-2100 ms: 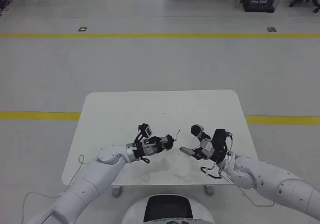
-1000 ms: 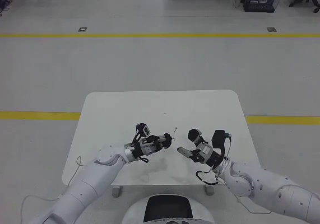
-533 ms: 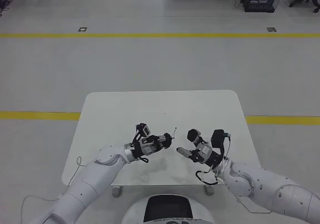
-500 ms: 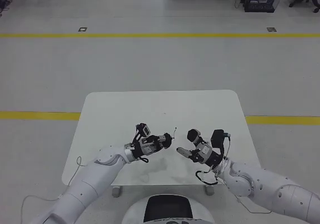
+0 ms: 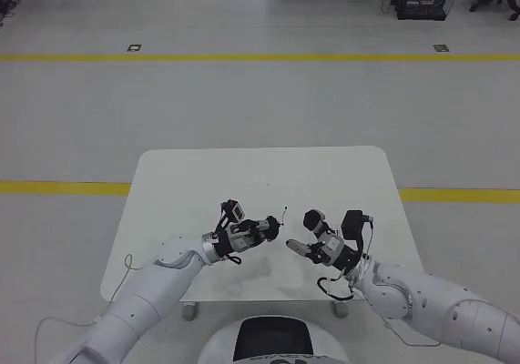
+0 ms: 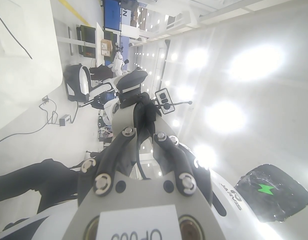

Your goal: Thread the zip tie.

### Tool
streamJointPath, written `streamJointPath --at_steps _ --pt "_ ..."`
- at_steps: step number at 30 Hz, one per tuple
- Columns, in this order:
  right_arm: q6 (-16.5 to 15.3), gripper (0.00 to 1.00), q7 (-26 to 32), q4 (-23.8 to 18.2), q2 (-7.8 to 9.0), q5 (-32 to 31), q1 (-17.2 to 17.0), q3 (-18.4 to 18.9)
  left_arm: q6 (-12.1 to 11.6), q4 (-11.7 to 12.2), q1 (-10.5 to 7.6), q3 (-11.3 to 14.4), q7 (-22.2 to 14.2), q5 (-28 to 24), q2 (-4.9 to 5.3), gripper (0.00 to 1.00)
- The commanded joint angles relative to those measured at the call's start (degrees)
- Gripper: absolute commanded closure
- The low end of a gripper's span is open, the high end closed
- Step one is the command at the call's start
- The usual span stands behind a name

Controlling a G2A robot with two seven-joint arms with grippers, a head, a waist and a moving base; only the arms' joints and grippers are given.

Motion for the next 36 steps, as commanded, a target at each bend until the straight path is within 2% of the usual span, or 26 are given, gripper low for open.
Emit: streamJointPath --at_steps 1,13,18,22,36 --pt "0.0 0.0 0.0 0.1 -0.02 0.1 0.0 0.0 0.0 0.0 0.03 0.0 0.1 0.0 -0.01 1.0" --pt "0.0 0.0 0.0 0.1 -0.12 0.1 0.0 0.0 0.0 0.1 0.03 0.1 0.1 -0.2 -0.15 1.0" --pt "0.1 0.0 0.2 0.0 -0.14 0.1 0.0 0.1 -0.9 0.3 0.05 -0.2 0.6 -0.4 -0.2 1.0" --pt "0.0 0.0 2.0 -0.9 -0.23 1.7 -1.2 1.6 -1.3 0.2 0.27 -0.6 0.6 -0.6 -0.13 1.0" --pt "0.0 0.0 8.5 -5.0 2.27 8.6 -1.0 1.7 -0.6 0.5 0.21 -0.6 0.2 -0.8 -0.25 1.0"
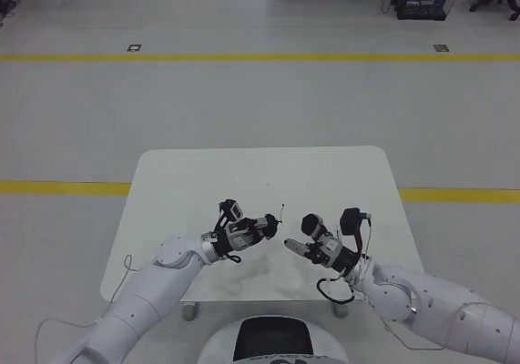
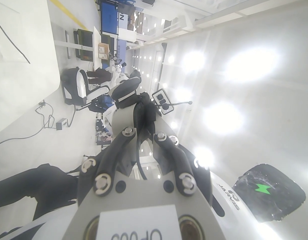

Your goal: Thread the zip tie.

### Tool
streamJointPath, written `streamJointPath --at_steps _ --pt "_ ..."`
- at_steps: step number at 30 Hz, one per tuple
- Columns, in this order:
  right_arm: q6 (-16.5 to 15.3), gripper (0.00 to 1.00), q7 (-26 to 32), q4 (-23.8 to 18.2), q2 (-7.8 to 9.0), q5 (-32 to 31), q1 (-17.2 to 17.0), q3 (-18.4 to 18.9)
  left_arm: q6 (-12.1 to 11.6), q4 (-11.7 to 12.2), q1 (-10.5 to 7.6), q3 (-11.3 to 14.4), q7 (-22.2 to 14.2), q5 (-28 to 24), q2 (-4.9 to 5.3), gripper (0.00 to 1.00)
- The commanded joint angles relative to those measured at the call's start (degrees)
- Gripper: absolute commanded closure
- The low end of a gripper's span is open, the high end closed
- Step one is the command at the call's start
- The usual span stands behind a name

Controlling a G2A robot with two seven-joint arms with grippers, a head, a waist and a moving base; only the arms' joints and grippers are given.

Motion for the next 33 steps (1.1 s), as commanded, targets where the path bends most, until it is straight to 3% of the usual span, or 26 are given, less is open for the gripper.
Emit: streamJointPath --at_steps 1,16,33 --pt "0.0 0.0 0.5 -0.4 0.42 0.6 0.3 -0.2 0.0 0.0 0.02 -0.1 0.0 0.1 0.02 1.0" --pt "0.0 0.0 3.2 -3.2 3.56 -0.3 1.5 -1.8 0.5 0.0 -0.05 0.1 0.1 0.4 -0.09 1.0" --pt "0.0 0.0 2.6 -2.8 4.07 1.9 1.8 -1.7 0.8 0.4 -0.23 0.3 0.0 0.5 -0.26 1.0"
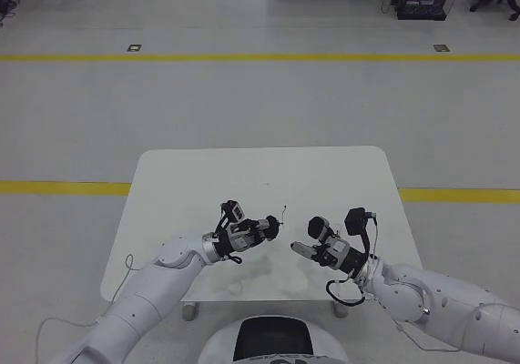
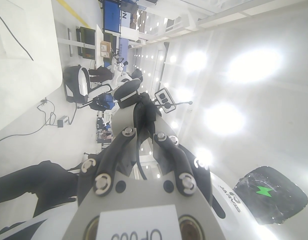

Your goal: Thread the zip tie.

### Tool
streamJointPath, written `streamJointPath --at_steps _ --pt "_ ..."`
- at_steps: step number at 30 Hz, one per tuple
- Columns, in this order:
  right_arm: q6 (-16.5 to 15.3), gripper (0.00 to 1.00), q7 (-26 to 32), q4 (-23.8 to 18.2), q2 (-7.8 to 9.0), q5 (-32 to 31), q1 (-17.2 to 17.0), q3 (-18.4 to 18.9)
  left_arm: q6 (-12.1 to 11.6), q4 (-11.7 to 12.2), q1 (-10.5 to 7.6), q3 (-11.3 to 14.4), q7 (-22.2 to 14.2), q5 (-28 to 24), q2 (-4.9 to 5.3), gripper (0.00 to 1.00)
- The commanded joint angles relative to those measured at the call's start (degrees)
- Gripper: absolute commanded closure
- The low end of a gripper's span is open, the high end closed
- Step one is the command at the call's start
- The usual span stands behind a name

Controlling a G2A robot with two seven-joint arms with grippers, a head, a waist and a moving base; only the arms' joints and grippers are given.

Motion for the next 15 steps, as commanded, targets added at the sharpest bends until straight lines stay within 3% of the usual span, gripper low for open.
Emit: streamJointPath --at_steps 1,15 --pt "0.0 0.0 0.2 -0.1 -0.07 0.2 -0.2 0.4 0.0 0.1 0.0 0.0 0.0 0.0 -0.01 1.0" --pt "0.0 0.0 8.9 -5.0 2.17 4.4 -3.0 5.6 0.0 0.3 -0.03 0.0 -0.2 -0.1 -0.1 1.0"
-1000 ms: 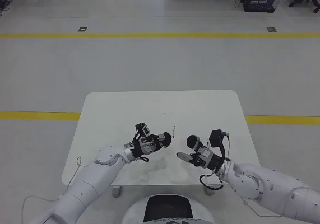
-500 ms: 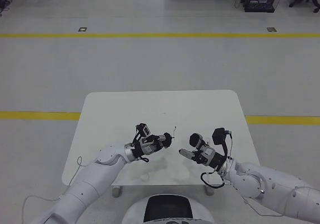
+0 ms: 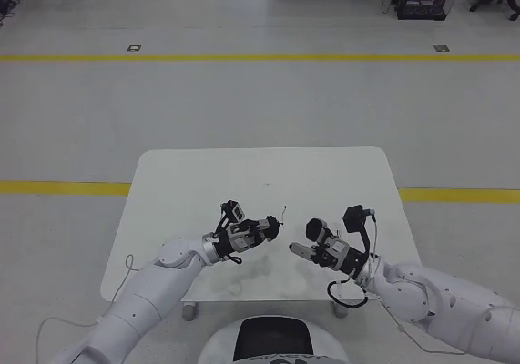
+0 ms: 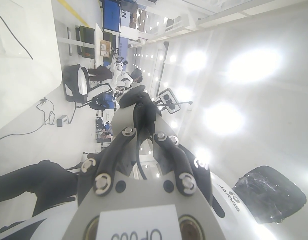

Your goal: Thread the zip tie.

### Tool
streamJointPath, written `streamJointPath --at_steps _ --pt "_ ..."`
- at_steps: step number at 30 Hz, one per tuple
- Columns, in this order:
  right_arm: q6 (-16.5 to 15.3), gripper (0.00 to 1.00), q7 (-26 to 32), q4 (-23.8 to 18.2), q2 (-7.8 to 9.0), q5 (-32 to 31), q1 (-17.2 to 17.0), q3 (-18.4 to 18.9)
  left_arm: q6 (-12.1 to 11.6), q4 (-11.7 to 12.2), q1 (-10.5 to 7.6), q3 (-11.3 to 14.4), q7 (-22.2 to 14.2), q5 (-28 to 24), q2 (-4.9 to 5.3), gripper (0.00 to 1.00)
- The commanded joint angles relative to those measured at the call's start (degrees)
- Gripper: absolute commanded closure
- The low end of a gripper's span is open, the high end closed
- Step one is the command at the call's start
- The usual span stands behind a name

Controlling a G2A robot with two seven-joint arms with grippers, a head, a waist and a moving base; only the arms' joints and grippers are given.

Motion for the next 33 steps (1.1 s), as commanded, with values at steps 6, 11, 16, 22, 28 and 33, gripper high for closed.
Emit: streamJointPath --at_steps 6,11,16,22,28,33 --pt "0.0 0.0 3.9 -2.1 0.98 0.4 -1.0 1.4 0.0 -0.2 0.08 -0.1 0.3 0.2 0.0 1.0" --pt "0.0 0.0 5.9 -2.6 1.32 0.8 -1.5 2.0 0.1 -0.3 0.11 0.1 0.0 -0.2 -0.08 1.0" --pt "0.0 0.0 8.5 -3.1 1.38 1.5 -1.9 2.5 0.0 -0.2 0.11 -0.1 0.0 -0.2 -0.07 1.0" --pt "0.0 0.0 11.3 -3.6 1.05 2.7 -2.0 3.0 0.1 -0.2 0.18 -0.2 -0.1 -0.2 -0.06 1.0" --pt "0.0 0.0 13.8 -3.7 0.54 3.7 -2.2 3.6 0.1 -0.2 0.18 -0.2 -0.2 -0.2 -0.07 1.0" --pt "0.0 0.0 15.7 -3.7 0.1 4.2 -2.4 4.2 0.2 -0.2 0.17 -0.3 -0.2 -0.2 -0.07 1.0"
